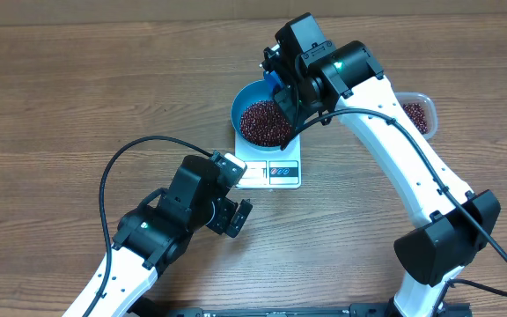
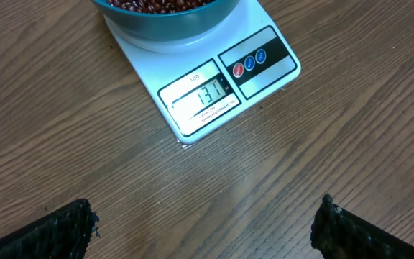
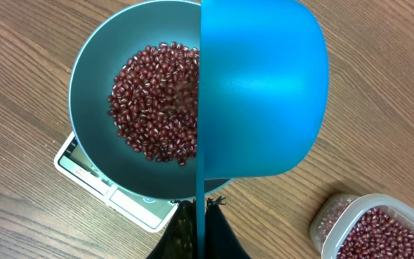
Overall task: Scoop item into bowl and weigh 150g on scale
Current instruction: 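Hold the scoop tilted over the teal bowl, shaking beans out slowly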
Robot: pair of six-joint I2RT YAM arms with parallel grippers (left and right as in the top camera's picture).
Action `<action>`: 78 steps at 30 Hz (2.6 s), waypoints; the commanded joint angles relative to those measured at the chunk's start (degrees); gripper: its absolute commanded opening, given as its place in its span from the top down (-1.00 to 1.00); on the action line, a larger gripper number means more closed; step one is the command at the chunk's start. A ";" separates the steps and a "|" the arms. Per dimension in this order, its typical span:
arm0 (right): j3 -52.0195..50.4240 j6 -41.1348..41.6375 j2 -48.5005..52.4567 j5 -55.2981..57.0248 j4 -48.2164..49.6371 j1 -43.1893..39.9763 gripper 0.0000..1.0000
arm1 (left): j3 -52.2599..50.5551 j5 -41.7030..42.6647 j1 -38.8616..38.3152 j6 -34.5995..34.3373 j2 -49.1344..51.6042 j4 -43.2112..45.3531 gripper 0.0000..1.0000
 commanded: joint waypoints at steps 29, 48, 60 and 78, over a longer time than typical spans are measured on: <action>1.92 -0.79 -2.29 -2.91 0.28 0.22 0.93 | -0.13 -0.39 -0.26 0.68 0.42 0.04 -0.99; 1.92 -0.79 -2.29 -3.78 0.33 0.20 0.93 | -0.13 -0.39 -0.26 0.68 0.42 0.04 -0.99; 1.92 -2.56 -2.29 -3.48 0.70 0.20 0.93 | -0.13 -0.39 -0.26 0.68 0.42 0.04 -1.00; 1.92 -7.06 -2.29 -1.22 0.76 0.22 0.93 | -0.13 -0.39 -0.26 0.68 0.42 0.04 -1.00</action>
